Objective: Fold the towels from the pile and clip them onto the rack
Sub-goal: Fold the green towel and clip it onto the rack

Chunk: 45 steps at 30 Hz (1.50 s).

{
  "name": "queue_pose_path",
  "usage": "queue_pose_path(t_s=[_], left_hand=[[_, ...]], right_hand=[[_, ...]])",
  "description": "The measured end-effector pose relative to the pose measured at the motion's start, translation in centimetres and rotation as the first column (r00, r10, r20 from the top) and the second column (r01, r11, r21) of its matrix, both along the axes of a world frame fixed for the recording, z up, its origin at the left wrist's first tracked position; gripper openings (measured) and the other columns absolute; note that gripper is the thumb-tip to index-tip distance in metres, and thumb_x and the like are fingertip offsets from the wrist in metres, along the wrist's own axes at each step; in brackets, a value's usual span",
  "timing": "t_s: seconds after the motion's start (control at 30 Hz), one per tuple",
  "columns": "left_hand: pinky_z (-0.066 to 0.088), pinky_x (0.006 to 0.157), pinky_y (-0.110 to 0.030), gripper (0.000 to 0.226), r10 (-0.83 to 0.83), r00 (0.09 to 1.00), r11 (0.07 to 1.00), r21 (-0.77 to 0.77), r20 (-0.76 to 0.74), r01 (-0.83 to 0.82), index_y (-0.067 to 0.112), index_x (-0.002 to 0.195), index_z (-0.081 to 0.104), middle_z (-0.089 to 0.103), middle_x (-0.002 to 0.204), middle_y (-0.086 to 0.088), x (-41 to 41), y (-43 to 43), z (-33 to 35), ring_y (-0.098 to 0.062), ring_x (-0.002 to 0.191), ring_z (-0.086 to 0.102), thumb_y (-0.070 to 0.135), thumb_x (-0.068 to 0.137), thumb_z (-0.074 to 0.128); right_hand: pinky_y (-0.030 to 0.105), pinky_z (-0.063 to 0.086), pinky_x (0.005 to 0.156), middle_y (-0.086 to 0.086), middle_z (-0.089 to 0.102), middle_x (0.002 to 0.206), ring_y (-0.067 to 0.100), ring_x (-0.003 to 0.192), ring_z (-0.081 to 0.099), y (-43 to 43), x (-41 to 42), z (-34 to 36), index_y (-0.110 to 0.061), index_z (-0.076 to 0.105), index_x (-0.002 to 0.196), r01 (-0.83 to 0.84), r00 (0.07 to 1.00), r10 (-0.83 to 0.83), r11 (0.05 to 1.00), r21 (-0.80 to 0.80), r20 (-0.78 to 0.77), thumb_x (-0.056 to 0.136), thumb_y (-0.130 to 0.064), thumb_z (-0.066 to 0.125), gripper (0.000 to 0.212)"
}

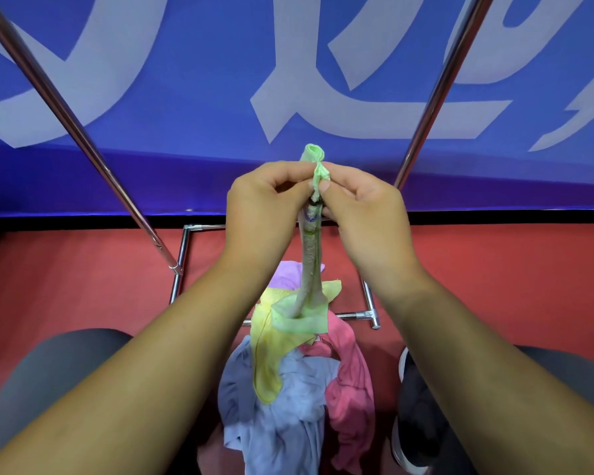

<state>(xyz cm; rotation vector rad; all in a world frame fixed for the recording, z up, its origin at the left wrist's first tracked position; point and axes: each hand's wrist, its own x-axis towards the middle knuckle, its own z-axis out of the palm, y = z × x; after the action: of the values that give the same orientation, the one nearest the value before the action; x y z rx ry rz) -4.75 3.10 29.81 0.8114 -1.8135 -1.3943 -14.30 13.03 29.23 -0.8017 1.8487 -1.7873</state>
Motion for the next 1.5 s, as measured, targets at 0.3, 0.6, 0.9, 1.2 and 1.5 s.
queue_pose_path(t_s=[0.3, 0.6, 0.9, 1.2, 1.5], left_hand=[[0.056, 0.079, -0.017, 0.044, 0.030, 0.995, 0.999, -0.042, 0.098, -0.026, 0.021, 0.115, 0.066, 0.072, 0.112, 0.012, -0.2, -2.4, 0.2, -0.006, 0.095, 0.071, 0.032, 0.081, 0.092], [0.056, 0.106, -0.038, 0.031, -0.378, 0.925, 0.915, 0.140, -0.038, 0.379, 0.005, 0.130, 0.070, 0.077, 0.124, -0.014, 0.4, -4.7, 1.4, -0.031, 0.123, 0.071, 0.012, 0.099, 0.073], [0.052, 0.073, -0.026, 0.013, -0.346, 0.933, 0.938, -0.050, -0.095, 0.343, 0.017, 0.110, 0.078, 0.073, 0.089, 0.006, -0.4, -3.2, 5.4, -0.009, 0.082, 0.065, 0.013, 0.100, 0.069], [0.056, 0.081, -0.043, 0.025, -0.230, 0.938, 0.964, 0.069, -0.261, 0.256, 0.000, 0.110, 0.075, 0.073, 0.098, -0.017, -0.1, -2.0, 8.4, -0.026, 0.088, 0.067, 0.022, 0.104, 0.065], [0.066, 0.078, -0.047, 0.031, -0.060, 0.976, 0.843, 0.513, -0.209, 0.162, 0.004, 0.118, 0.076, 0.079, 0.101, -0.017, 1.3, -3.4, 8.1, -0.032, 0.086, 0.078, 0.030, 0.102, 0.069]], right_hand=[[0.048, 0.060, 0.103, -0.004, 0.084, 0.105, 0.014, 0.104, 0.080, 0.1, -0.7, 1.5, -0.018, 0.080, 0.119, -0.020, 0.999, 0.019, 1.000, -0.002, -0.046, 0.103, -0.010, 0.064, 0.024], [0.047, 0.059, 0.103, -0.002, 0.082, 0.103, 0.019, 0.104, 0.078, 1.0, -2.3, 3.3, -0.017, 0.078, 0.113, -0.022, 0.987, 0.011, 0.998, -0.063, -0.157, 0.107, -0.009, 0.059, 0.021], [0.042, 0.062, 0.087, 0.009, 0.080, 0.098, 0.021, 0.090, 0.074, 1.1, -3.3, 4.6, -0.014, 0.079, 0.112, 0.018, 0.996, 0.009, 0.953, -0.302, 0.088, 0.105, -0.016, 0.067, 0.014], [0.029, 0.053, 0.076, 0.008, 0.076, 0.089, 0.018, 0.078, 0.069, 2.4, -2.3, 3.6, 0.000, 0.073, 0.109, -0.257, 0.932, 0.312, 0.928, -0.269, 0.184, 0.096, -0.022, 0.072, 0.025], [0.029, 0.052, 0.068, 0.012, 0.068, 0.086, 0.018, 0.073, 0.060, 2.6, -1.4, 2.2, -0.004, 0.073, 0.095, -0.400, 0.887, 0.419, 0.907, -0.128, 0.193, 0.091, -0.022, 0.073, 0.018]])
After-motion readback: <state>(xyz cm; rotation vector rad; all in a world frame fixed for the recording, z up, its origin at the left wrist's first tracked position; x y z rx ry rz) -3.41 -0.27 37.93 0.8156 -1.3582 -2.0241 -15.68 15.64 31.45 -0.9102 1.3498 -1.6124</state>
